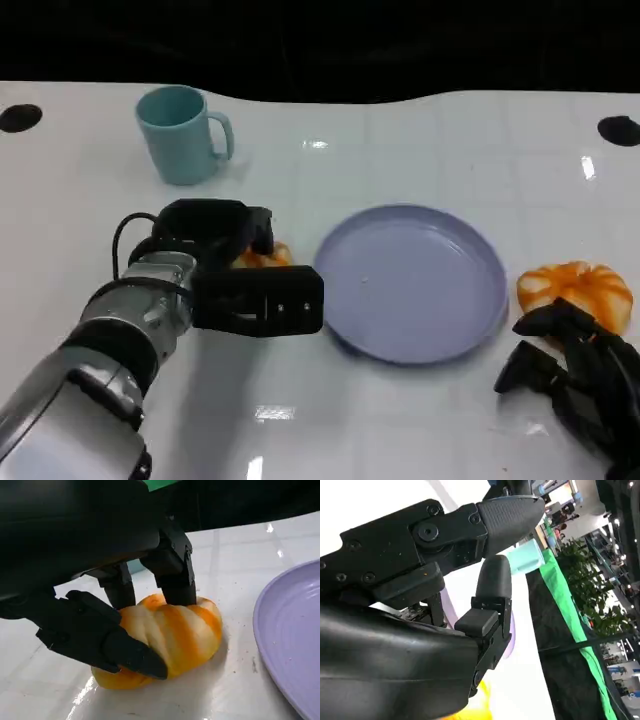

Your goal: Grasp the bread from the table and place it into the plate.

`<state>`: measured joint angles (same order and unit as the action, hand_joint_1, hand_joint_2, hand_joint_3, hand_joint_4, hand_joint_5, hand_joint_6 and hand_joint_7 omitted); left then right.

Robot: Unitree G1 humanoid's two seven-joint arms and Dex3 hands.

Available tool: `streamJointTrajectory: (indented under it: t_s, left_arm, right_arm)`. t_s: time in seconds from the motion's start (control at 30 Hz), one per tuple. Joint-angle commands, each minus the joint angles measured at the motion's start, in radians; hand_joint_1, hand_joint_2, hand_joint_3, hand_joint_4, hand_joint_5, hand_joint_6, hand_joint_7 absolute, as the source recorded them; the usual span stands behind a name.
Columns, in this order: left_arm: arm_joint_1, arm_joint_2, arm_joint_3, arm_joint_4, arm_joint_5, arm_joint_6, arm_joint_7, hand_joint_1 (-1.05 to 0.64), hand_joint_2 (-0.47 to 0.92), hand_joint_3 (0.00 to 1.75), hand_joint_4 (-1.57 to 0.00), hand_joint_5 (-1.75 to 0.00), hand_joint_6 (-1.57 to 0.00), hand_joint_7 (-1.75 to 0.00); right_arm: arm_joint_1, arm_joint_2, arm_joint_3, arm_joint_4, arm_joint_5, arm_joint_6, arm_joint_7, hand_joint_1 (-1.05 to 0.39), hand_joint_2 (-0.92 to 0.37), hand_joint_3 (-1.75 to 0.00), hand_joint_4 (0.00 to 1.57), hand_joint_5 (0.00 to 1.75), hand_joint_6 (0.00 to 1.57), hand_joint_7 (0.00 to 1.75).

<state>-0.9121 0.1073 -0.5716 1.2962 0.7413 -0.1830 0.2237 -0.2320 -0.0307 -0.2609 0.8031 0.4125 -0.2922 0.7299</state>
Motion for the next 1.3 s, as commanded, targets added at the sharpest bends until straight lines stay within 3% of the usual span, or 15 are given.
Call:
streamJointTrajectory:
  t_s: [0.03, 0.17, 0.23, 0.37, 0.53, 0.67, 0.83, 0.93, 0.97, 1.3]
  left_arm:
    - [0.032, 0.042, 0.006, -0.006, -0.006, -0.038, 0.084, -0.25, 0.91, 0.38, -0.81, -1.75, -0.57, -1.71]
    - [0.032, 0.05, 0.02, -0.017, -0.017, -0.046, 0.111, -0.26, 0.92, 0.3, -0.8, -1.75, -0.56, -1.6]
    - [0.031, 0.053, 0.04, -0.034, -0.031, -0.051, 0.142, -0.21, 0.92, 0.39, -0.8, -1.75, -0.54, -1.71]
    - [0.031, 0.054, 0.058, -0.053, -0.049, -0.065, 0.17, -0.17, 0.79, 0.66, -0.82, -1.75, -0.54, -1.74]
    - [0.031, 0.047, 0.075, -0.096, -0.063, -0.129, 0.21, -0.15, 0.69, 0.76, -0.83, -1.75, -0.56, -1.75]
    - [0.022, 0.035, 0.073, -0.129, -0.064, -0.177, 0.229, -0.18, 0.62, 0.96, -0.86, -1.75, -0.61, -1.75]
    - [0.02, 0.033, 0.071, -0.134, -0.062, -0.191, 0.237, -0.18, 0.59, 1.02, -0.87, -1.75, -0.62, -1.75]
    - [-0.003, -0.02, 0.079, -0.143, -0.09, -0.27, 0.222, -0.14, 0.57, 1.03, -0.89, -1.75, -0.66, -1.75]
    - [-0.006, -0.032, 0.079, -0.143, -0.094, -0.29, 0.223, -0.14, 0.55, 1.11, -0.91, -1.75, -0.7, -1.75]
    - [-0.012, -0.092, 0.085, -0.118, -0.113, -0.425, 0.194, -0.12, 0.54, 1.24, -0.97, -1.75, -0.78, -1.75]
  right_arm:
    - [0.011, -0.023, -0.006, 0.015, -0.013, 0.007, -0.014, -0.54, -0.92, -0.25, 0.64, 1.55, 0.63, 1.18]
    - [0.009, -0.021, -0.01, 0.017, -0.005, 0.019, -0.011, -0.54, -0.92, -0.23, 0.64, 1.54, 0.62, 1.19]
    - [0.005, -0.02, -0.013, 0.024, -0.002, 0.013, -0.006, -0.55, -0.92, -0.22, 0.66, 1.55, 0.63, 1.2]
    - [0.004, -0.02, -0.012, 0.028, -0.011, -0.003, -0.01, -0.55, -0.92, -0.23, 0.67, 1.57, 0.63, 1.21]
    - [0.004, -0.017, -0.016, 0.029, -0.002, 0.003, -0.006, -0.54, -0.92, -0.22, 0.66, 1.57, 0.62, 1.22]
    - [0.002, -0.016, -0.016, 0.032, -0.002, 0.0, -0.005, -0.54, -0.92, -0.22, 0.66, 1.57, 0.62, 1.23]
    - [-0.001, -0.016, -0.017, 0.038, -0.002, -0.004, -0.002, -0.55, -0.92, -0.23, 0.66, 1.57, 0.61, 1.23]
    - [-0.002, -0.015, -0.017, 0.036, -0.001, 0.009, -0.009, -0.54, -0.92, -0.22, 0.66, 1.57, 0.62, 1.24]
    - [-0.002, -0.014, -0.017, 0.035, -0.001, 0.009, -0.01, -0.54, -0.92, -0.22, 0.66, 1.57, 0.62, 1.23]
    - [-0.003, -0.018, -0.013, 0.041, -0.01, -0.009, -0.002, -0.53, -0.92, -0.24, 0.65, 1.56, 0.6, 1.24]
